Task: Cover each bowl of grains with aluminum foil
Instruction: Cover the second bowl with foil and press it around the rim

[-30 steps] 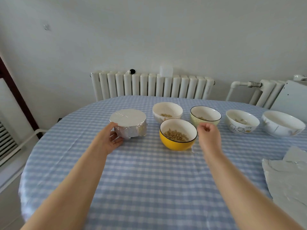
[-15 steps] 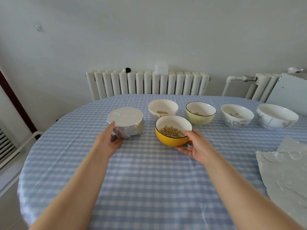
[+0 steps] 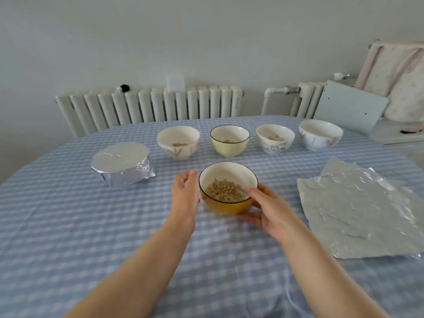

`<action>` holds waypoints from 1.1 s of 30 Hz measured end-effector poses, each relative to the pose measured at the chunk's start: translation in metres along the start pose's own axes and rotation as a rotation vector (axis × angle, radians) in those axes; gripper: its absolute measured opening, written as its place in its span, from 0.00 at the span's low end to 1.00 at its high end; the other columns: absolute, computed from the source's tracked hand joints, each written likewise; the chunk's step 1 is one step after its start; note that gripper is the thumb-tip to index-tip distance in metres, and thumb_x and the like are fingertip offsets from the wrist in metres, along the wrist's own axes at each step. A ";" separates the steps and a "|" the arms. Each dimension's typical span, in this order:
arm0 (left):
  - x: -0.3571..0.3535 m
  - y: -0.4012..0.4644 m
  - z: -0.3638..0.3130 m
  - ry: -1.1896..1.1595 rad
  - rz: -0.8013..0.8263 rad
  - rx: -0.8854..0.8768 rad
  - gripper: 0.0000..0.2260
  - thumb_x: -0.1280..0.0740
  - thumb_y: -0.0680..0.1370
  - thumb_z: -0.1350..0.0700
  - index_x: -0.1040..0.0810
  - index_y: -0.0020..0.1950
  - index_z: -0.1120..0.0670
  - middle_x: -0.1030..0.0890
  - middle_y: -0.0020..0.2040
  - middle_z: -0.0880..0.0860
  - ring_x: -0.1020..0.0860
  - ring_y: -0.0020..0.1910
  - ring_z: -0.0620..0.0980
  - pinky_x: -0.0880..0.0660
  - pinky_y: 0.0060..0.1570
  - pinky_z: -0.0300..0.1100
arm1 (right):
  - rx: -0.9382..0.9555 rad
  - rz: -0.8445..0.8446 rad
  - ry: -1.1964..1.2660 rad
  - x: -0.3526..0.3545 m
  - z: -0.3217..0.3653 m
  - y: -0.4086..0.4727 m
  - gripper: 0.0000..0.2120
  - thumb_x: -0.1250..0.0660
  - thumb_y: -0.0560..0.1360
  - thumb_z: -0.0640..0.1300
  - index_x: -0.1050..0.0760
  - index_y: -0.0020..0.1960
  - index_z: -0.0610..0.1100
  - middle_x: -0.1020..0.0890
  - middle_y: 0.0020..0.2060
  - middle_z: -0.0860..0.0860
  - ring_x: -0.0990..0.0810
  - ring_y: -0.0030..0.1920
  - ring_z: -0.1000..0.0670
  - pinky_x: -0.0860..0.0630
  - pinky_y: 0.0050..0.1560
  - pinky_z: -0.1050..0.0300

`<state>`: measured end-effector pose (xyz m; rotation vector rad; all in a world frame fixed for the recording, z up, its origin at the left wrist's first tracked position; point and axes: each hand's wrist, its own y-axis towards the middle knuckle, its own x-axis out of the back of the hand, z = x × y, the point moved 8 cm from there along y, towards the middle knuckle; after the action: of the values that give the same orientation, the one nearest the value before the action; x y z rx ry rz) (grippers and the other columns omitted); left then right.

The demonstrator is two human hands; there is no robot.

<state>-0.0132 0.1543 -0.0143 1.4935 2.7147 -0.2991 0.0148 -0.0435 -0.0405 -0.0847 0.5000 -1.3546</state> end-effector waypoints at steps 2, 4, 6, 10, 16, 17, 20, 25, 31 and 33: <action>-0.032 -0.010 0.013 0.023 0.152 0.133 0.14 0.45 0.82 0.43 0.25 0.59 0.48 0.22 0.51 0.49 0.23 0.48 0.45 0.22 0.43 0.45 | 0.011 -0.012 0.005 0.017 -0.001 -0.013 0.21 0.30 0.75 0.45 0.29 0.66 0.48 0.19 0.53 0.42 0.16 0.42 0.39 0.17 0.38 0.48; -0.049 -0.016 0.018 0.127 0.218 0.166 0.16 0.47 0.82 0.42 0.27 0.62 0.46 0.21 0.54 0.49 0.21 0.50 0.49 0.21 0.44 0.48 | 0.006 -0.026 -0.051 0.030 0.000 -0.028 0.20 0.30 0.76 0.48 0.31 0.66 0.50 0.16 0.50 0.44 0.15 0.44 0.37 0.17 0.40 0.47; -0.060 -0.017 0.017 0.204 0.238 0.145 0.12 0.47 0.82 0.46 0.26 0.59 0.45 0.21 0.50 0.49 0.22 0.46 0.48 0.22 0.41 0.45 | 0.018 -0.058 -0.181 0.042 0.003 -0.040 0.18 0.33 0.76 0.53 0.33 0.63 0.53 0.15 0.46 0.46 0.15 0.42 0.38 0.18 0.38 0.50; -0.075 -0.014 0.013 0.246 0.318 0.091 0.10 0.43 0.82 0.53 0.22 0.57 0.46 0.20 0.46 0.49 0.24 0.38 0.49 0.29 0.34 0.41 | 0.329 -0.420 -0.611 0.092 0.033 -0.058 0.19 0.37 0.74 0.62 0.30 0.61 0.55 0.17 0.54 0.49 0.17 0.46 0.48 0.23 0.46 0.53; -0.079 -0.016 0.030 0.030 0.502 0.081 0.12 0.37 0.81 0.49 0.21 0.62 0.50 0.16 0.55 0.53 0.18 0.54 0.53 0.25 0.51 0.48 | 0.125 -0.584 -1.373 0.124 0.029 -0.063 0.43 0.39 0.73 0.68 0.51 0.78 0.47 0.47 0.78 0.48 0.51 0.78 0.46 0.49 0.75 0.49; -0.079 -0.018 0.032 -0.002 0.514 0.076 0.13 0.38 0.81 0.49 0.21 0.63 0.50 0.16 0.56 0.53 0.19 0.57 0.53 0.24 0.54 0.49 | 0.113 -0.582 -1.409 0.124 0.026 -0.062 0.44 0.40 0.74 0.68 0.52 0.78 0.47 0.48 0.79 0.47 0.52 0.78 0.45 0.51 0.75 0.49; -0.081 -0.023 0.035 -0.051 0.512 0.073 0.15 0.40 0.82 0.47 0.22 0.64 0.50 0.17 0.57 0.52 0.19 0.58 0.53 0.23 0.52 0.48 | 0.144 -0.607 -1.437 0.124 0.024 -0.059 0.38 0.40 0.76 0.64 0.49 0.78 0.47 0.44 0.78 0.47 0.48 0.78 0.44 0.48 0.75 0.49; -0.082 -0.022 0.037 -0.044 0.504 0.088 0.15 0.40 0.81 0.45 0.22 0.63 0.49 0.16 0.56 0.51 0.18 0.56 0.52 0.24 0.47 0.45 | 0.183 -0.681 -1.473 0.120 0.034 -0.064 0.20 0.39 0.78 0.57 0.31 0.67 0.50 0.27 0.66 0.51 0.32 0.68 0.47 0.33 0.60 0.53; -0.082 -0.017 0.040 -0.031 0.502 0.077 0.17 0.41 0.82 0.43 0.22 0.64 0.50 0.17 0.58 0.51 0.20 0.59 0.52 0.27 0.63 0.53 | 0.151 -0.654 -1.579 0.113 0.040 -0.060 0.11 0.43 0.81 0.50 0.24 0.56 0.47 0.22 0.55 0.51 0.23 0.54 0.46 0.33 0.43 0.57; -0.081 -0.017 0.042 -0.027 0.504 0.089 0.18 0.42 0.81 0.42 0.22 0.64 0.50 0.17 0.58 0.51 0.20 0.59 0.52 0.28 0.65 0.55 | 0.149 -0.673 -1.601 0.115 0.042 -0.060 0.11 0.45 0.81 0.47 0.24 0.54 0.47 0.21 0.53 0.51 0.22 0.51 0.45 0.33 0.41 0.57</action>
<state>0.0137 0.0699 -0.0434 2.1004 2.2210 -0.4144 -0.0091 -0.1755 -0.0160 -1.1782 -1.0609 -1.4957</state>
